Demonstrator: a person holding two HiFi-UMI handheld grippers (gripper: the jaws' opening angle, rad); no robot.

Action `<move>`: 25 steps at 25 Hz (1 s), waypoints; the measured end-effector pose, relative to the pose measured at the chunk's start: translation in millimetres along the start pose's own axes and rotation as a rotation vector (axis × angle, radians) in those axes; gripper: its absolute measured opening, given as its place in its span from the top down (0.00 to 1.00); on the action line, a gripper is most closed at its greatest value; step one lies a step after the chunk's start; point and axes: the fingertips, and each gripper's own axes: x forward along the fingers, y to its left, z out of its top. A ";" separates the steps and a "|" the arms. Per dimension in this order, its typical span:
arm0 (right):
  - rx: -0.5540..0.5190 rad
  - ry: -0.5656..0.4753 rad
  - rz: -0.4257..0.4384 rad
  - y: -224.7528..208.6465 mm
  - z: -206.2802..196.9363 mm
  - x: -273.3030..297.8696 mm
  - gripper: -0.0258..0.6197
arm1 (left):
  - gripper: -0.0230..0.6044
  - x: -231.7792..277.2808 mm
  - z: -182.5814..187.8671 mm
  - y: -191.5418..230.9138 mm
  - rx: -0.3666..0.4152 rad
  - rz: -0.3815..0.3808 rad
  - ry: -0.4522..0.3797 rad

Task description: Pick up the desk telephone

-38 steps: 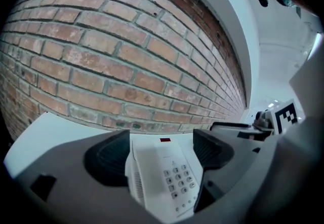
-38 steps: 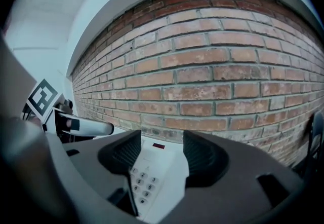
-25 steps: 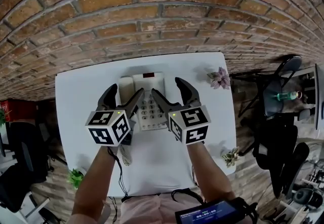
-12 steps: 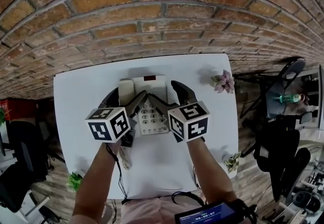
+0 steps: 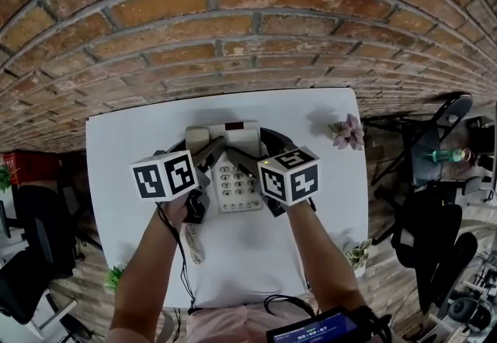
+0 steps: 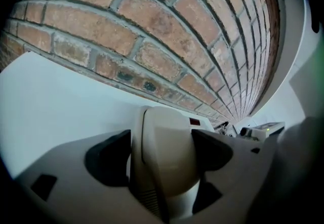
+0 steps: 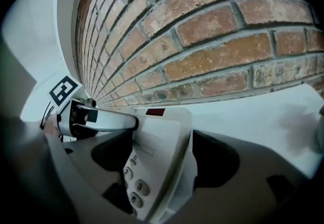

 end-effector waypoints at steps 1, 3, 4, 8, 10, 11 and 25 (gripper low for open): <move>0.010 0.007 0.012 -0.5 -0.6 1.1 0.37 | 0.38 0.9 -0.3 -0.1 -0.006 -0.007 0.007; 0.039 0.020 0.049 -0.6 -2.1 3.4 0.37 | 0.37 2.3 -0.4 -0.5 -0.014 -0.021 0.019; 0.050 0.024 0.069 -0.2 -2.6 4.4 0.38 | 0.37 2.5 -0.3 -0.6 -0.012 -0.024 0.023; 0.054 0.018 0.100 -0.1 -2.3 3.7 0.40 | 0.37 1.7 -1.0 -1.5 0.018 -0.022 0.029; 0.047 0.000 0.101 0.5 -1.4 2.8 0.41 | 0.38 0.6 -0.7 -1.9 0.030 -0.020 0.025; 0.042 -0.010 0.102 1.2 -0.8 2.1 0.41 | 0.38 -0.3 -0.4 -2.5 0.036 -0.018 0.021; -0.164 -0.217 0.107 30.5 14.4 -33.0 0.40 | 0.40 -43.8 5.5 -30.6 0.214 -0.011 -0.247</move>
